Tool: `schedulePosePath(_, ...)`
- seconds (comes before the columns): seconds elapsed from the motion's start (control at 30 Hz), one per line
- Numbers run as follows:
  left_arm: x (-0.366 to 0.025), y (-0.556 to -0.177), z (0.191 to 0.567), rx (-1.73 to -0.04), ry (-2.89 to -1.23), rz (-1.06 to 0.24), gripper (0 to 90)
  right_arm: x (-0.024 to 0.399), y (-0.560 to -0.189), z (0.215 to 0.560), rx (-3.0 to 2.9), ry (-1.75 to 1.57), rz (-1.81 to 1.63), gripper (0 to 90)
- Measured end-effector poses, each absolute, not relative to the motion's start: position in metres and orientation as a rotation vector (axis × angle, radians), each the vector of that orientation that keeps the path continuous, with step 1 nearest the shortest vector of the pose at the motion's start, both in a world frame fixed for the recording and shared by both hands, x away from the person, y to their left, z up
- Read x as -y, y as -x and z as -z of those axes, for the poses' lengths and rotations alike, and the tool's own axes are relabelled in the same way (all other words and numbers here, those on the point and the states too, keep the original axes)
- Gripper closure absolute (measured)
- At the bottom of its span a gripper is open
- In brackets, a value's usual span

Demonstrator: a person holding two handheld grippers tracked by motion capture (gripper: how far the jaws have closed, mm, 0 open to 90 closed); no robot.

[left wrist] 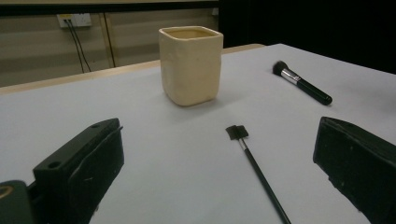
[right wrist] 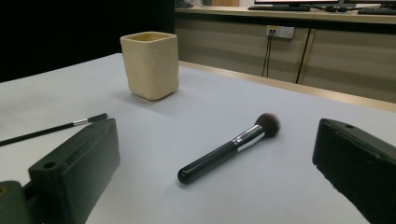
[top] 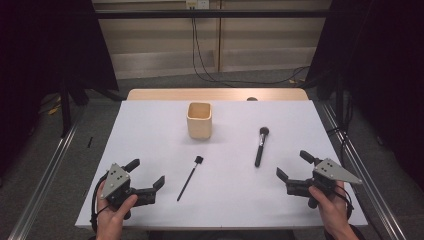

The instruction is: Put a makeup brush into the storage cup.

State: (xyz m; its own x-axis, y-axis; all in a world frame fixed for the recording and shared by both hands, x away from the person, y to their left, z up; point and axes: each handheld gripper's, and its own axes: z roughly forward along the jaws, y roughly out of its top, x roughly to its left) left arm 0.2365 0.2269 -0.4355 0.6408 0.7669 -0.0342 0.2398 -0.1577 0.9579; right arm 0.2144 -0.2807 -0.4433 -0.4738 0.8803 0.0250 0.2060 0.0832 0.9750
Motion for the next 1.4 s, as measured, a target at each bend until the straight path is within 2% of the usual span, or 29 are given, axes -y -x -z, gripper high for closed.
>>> schedulePosePath(0.37,-0.229,-0.240,0.435,-0.861,-1.703,-0.575,2.6,0.284,-0.216,0.445,-1.752,-1.094,-1.450,0.2)
schedulePosePath(0.8,-0.218,-0.235,0.430,-0.796,-1.710,-0.560,2.6,0.282,-0.215,0.444,-1.754,-1.092,-1.444,0.1)
schedulePosePath(0.9,-0.218,-0.240,0.429,-0.815,-1.699,-0.537,3.0,0.281,-0.216,0.445,-1.756,-1.089,-1.446,0.1)
schedulePosePath(1.13,-0.216,-0.253,0.423,-0.809,-1.710,-0.605,2.9,0.282,-0.217,0.446,-1.752,-1.098,-1.444,0.1)
schedulePosePath(1.4,-0.212,-0.264,0.416,-0.811,-1.724,-0.600,2.7,0.281,-0.217,0.445,-1.762,-1.090,-1.445,0.1)
